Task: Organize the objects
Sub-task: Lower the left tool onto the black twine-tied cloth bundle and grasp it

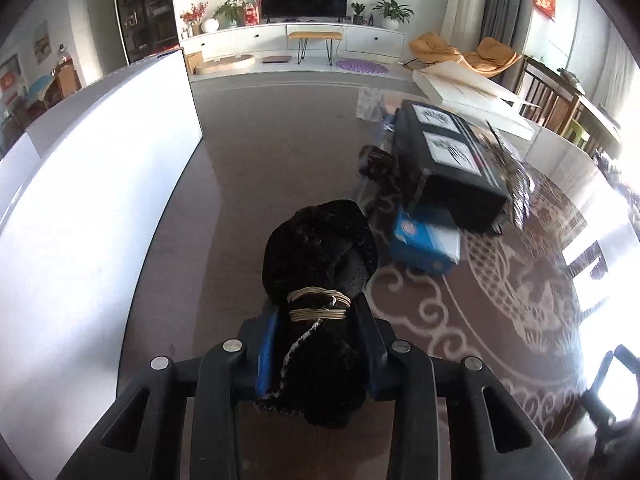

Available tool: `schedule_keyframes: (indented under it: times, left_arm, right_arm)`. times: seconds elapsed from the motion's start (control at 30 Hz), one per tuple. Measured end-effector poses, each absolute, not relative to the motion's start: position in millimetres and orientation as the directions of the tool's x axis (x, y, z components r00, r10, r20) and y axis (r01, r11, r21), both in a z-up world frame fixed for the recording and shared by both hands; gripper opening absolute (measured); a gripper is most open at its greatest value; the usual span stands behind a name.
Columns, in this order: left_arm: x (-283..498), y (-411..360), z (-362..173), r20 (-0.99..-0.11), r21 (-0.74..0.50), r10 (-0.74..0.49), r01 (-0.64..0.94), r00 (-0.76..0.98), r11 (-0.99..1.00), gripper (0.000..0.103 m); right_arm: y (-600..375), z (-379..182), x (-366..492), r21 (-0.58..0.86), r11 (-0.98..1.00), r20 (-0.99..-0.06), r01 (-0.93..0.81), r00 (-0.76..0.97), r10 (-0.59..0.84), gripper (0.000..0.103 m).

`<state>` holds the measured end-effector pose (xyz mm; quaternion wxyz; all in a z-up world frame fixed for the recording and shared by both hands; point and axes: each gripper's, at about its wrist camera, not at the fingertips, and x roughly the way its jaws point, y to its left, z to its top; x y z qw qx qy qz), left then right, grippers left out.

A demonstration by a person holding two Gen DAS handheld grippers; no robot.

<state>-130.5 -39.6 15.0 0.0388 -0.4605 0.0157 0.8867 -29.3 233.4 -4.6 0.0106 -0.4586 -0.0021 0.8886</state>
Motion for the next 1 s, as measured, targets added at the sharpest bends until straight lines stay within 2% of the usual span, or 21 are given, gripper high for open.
schedule_keyframes:
  times: [0.07,0.1,0.17,0.23,0.4,1.0]
  left_arm:
    - [-96,-34,14,-0.809,0.008,0.056,-0.107,-0.585,-0.994,0.034]
    - [-79,-32,14,-0.806,0.003,0.064,-0.113,-0.589,-0.994,0.038]
    - [-58,-30,12,-0.794,0.01,0.065,-0.119,-0.604,-0.993,0.051]
    - [-51,-27,8,-0.797,0.008,0.063,-0.115,-0.6,-0.993,0.086]
    - [-55,-27,5,-0.821,0.005,0.043,-0.082,-0.57,-0.997,0.103]
    - [-51,-27,4,-0.816,0.004,0.043,-0.079,-0.576,-0.997,0.103]
  right_arm:
    - [234,-6,-28,-0.013,-1.0,-0.815,-0.017,-0.579,0.021,0.103]
    - [234,-6,-28,-0.013,-1.0,-0.815,-0.017,-0.579,0.021,0.103]
    - [234,-6,-28,-0.014,-1.0,-0.815,-0.017,-0.579,0.021,0.103]
    - [234,-6,-28,-0.014,-1.0,-0.815,-0.017,-0.579,0.021,0.103]
    - [233,-4,-30,-0.014,-1.0,-0.815,-0.017,-0.579,0.021,0.103]
    - [233,-6,-28,-0.014,-1.0,-0.815,-0.016,-0.579,0.02,0.103]
